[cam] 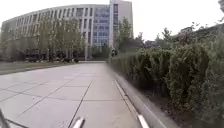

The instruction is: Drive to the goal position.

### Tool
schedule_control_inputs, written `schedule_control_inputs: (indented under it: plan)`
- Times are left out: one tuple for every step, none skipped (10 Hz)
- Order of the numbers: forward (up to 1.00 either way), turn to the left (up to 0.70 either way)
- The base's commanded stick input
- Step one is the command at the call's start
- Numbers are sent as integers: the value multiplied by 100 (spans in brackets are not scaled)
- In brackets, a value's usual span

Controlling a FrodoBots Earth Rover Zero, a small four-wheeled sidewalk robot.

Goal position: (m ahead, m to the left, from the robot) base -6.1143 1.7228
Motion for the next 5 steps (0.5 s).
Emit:
schedule_control_inputs:
  plan:
    - [1,0]
    - [0,0]
    - [1,0]
    - [3,0]
    - [0,0]
